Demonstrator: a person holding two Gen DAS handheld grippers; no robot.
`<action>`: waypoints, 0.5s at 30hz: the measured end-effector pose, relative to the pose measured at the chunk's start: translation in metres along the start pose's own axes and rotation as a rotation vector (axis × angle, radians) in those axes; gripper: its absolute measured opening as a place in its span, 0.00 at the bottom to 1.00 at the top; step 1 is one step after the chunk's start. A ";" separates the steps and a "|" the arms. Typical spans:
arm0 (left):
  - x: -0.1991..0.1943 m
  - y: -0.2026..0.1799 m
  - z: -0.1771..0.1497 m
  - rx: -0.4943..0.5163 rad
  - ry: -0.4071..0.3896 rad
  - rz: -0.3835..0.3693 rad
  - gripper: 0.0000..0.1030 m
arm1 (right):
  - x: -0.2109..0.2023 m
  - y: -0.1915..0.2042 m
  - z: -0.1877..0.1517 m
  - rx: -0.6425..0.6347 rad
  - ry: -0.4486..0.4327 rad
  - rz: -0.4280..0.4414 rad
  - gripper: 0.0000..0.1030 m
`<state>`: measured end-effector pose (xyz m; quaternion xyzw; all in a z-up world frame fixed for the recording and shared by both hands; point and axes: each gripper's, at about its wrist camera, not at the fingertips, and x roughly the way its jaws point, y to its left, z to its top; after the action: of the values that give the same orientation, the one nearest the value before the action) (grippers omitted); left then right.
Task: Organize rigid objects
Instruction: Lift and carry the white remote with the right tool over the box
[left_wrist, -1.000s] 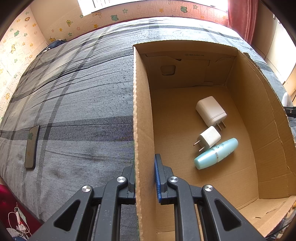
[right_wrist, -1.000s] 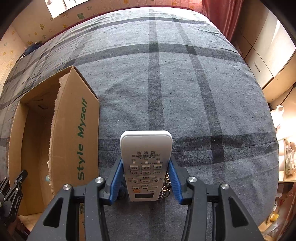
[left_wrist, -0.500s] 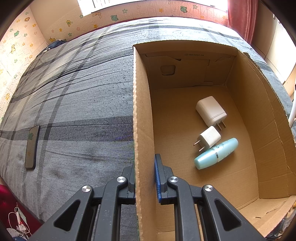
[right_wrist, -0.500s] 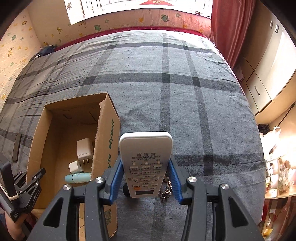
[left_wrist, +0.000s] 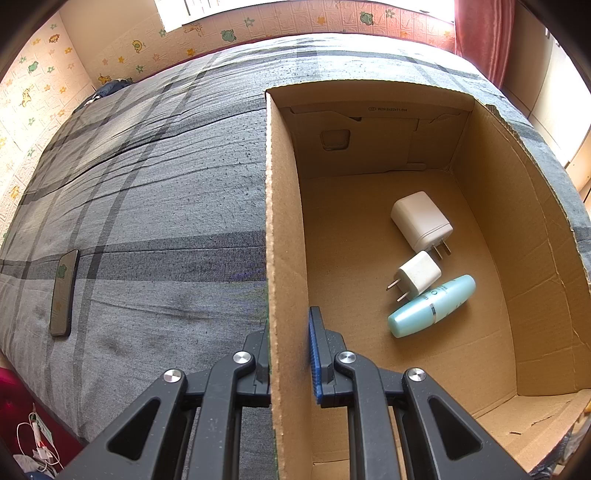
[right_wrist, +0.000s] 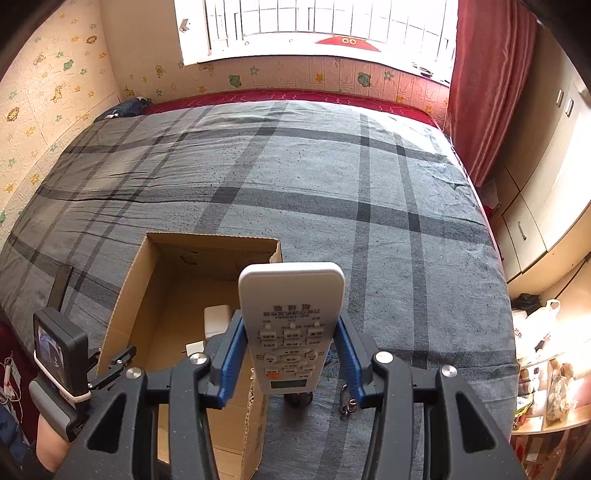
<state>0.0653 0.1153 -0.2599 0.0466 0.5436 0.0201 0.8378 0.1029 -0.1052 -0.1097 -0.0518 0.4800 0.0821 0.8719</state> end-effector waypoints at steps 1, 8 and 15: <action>0.000 0.000 0.000 0.000 0.000 0.000 0.15 | -0.002 0.004 0.001 -0.008 -0.003 0.009 0.48; 0.000 -0.001 0.000 0.000 0.000 0.000 0.15 | -0.005 0.034 0.006 -0.066 -0.008 0.050 0.48; 0.000 -0.001 0.000 -0.001 0.000 -0.001 0.15 | 0.010 0.061 0.004 -0.115 0.026 0.077 0.48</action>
<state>0.0655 0.1147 -0.2597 0.0458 0.5436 0.0199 0.8379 0.0994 -0.0443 -0.1168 -0.0845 0.4876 0.1424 0.8572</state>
